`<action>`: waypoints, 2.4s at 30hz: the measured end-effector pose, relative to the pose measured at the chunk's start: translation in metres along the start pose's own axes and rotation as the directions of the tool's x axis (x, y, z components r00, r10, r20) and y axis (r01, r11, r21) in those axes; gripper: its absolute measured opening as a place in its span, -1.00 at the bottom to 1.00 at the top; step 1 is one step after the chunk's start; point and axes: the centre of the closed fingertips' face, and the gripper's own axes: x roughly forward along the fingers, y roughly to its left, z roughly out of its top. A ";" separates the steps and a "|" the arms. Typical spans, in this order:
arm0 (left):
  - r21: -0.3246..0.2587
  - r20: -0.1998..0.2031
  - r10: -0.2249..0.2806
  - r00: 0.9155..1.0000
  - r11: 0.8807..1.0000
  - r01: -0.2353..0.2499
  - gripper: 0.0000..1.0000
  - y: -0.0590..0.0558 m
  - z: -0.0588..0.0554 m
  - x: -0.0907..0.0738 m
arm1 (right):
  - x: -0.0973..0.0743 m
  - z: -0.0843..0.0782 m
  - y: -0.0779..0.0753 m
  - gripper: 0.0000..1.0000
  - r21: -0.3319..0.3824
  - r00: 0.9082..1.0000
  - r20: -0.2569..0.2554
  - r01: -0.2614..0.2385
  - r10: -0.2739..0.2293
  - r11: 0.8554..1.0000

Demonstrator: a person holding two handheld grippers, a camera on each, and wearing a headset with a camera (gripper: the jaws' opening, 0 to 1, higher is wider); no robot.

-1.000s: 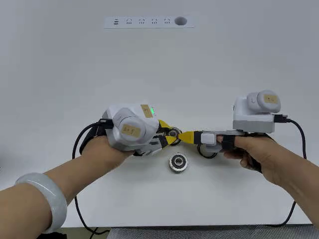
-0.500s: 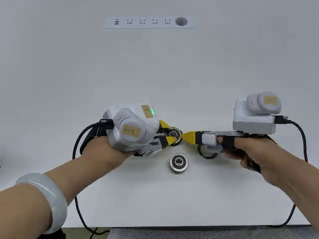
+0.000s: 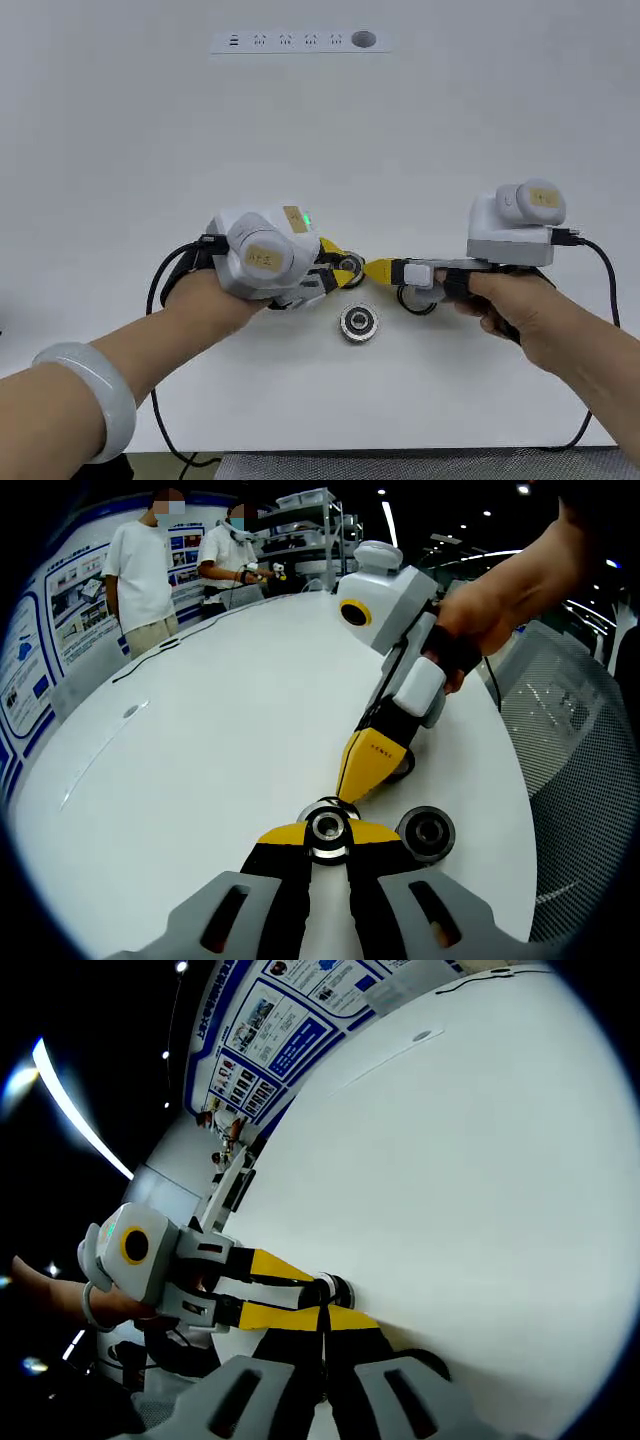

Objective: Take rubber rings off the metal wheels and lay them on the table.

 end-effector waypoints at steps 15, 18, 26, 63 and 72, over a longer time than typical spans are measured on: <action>0.000 -0.001 0.001 1.000 1.000 -0.001 -0.75 0.000 0.000 0.000 | 0.003 0.003 0.007 -0.99 0.001 1.000 0.013 -0.019 0.019 1.000; 0.000 -0.001 0.000 1.000 1.000 0.000 -0.75 0.000 0.000 0.000 | 0.005 0.006 0.017 -0.99 0.005 0.998 0.022 -0.058 0.058 0.998; 0.003 -0.005 0.002 1.000 1.000 -0.002 -0.75 0.000 0.000 0.000 | 0.002 0.011 0.021 -0.98 0.003 0.997 0.041 -0.063 0.062 0.998; 0.068 0.054 0.000 0.999 0.998 -0.004 -0.36 -0.007 0.008 -0.010 | 0.000 0.005 0.005 -0.97 0.026 1.000 0.029 0.011 -0.012 1.000; 0.057 0.048 0.041 0.998 0.997 -0.043 -0.01 0.004 0.002 -0.015 | 0.000 0.008 0.010 -0.97 0.025 0.999 0.034 -0.010 0.010 1.000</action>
